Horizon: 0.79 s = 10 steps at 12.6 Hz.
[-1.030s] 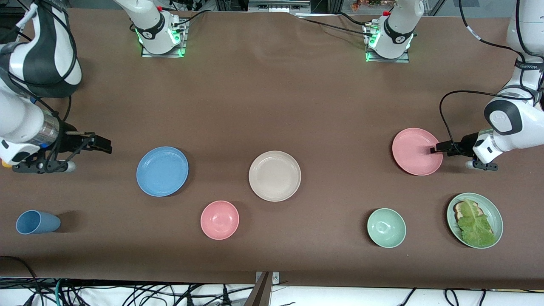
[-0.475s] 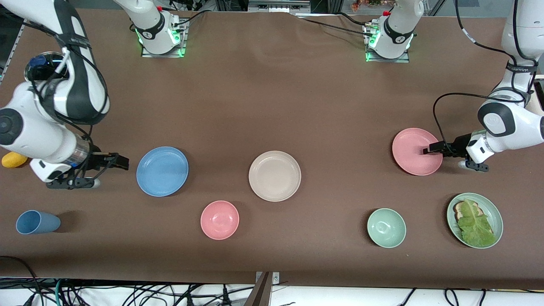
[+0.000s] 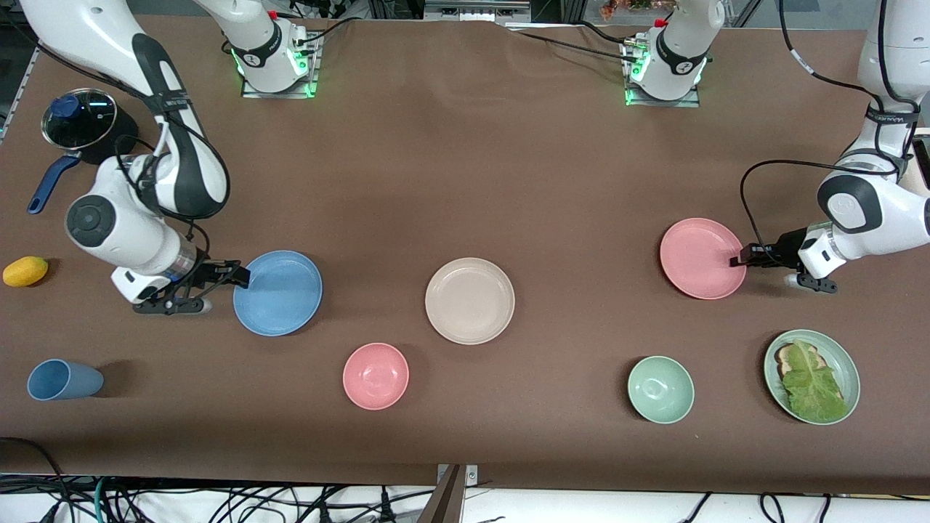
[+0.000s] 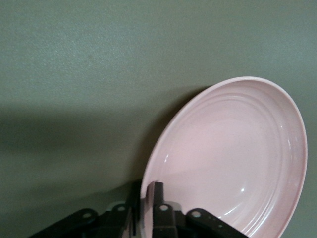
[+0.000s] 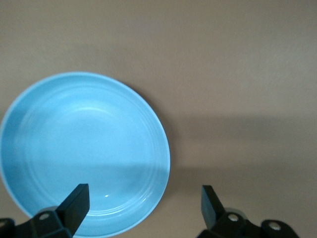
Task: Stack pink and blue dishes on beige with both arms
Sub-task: 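Lift the pink plate with the left gripper while the right gripper grasps the blue plate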
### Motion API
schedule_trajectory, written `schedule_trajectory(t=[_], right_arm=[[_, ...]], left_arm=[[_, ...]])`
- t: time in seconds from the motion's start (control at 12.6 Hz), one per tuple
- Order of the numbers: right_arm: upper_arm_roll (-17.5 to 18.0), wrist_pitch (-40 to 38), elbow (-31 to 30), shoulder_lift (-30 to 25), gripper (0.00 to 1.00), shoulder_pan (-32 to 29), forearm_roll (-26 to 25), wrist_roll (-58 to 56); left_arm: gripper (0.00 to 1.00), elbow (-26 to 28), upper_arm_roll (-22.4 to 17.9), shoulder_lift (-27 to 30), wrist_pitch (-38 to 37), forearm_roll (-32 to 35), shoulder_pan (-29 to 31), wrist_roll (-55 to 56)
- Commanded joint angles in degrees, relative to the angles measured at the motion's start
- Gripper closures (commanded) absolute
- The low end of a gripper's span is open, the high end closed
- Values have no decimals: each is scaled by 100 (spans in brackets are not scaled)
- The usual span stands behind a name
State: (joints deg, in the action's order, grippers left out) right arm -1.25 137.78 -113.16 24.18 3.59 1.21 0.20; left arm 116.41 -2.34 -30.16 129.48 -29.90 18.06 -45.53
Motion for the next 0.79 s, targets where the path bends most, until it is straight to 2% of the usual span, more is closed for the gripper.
schedule_trajectory(t=[0.0,0.16,0.4,0.55,0.71], right_arm=[[10,511,-566,-124,1,2,28,-64],[10,714,-646,7,1,-7,28,-134],[10,1170,-629,341,3,-33,28,-169],[10,1435,-611,482,13,-60,46,-371],[10,1435,-594,500,27,-86,46,-372]], left_arm=[[100,14,-21,28,-63,-201,-4,-210],[100,5,-21,62,-159,-201,-4,-175],[100,-327,75,247,-825,-201,-126,349],[100,-539,277,309,-1064,-201,-241,834],[100,-706,698,318,-1047,-201,-276,1325]])
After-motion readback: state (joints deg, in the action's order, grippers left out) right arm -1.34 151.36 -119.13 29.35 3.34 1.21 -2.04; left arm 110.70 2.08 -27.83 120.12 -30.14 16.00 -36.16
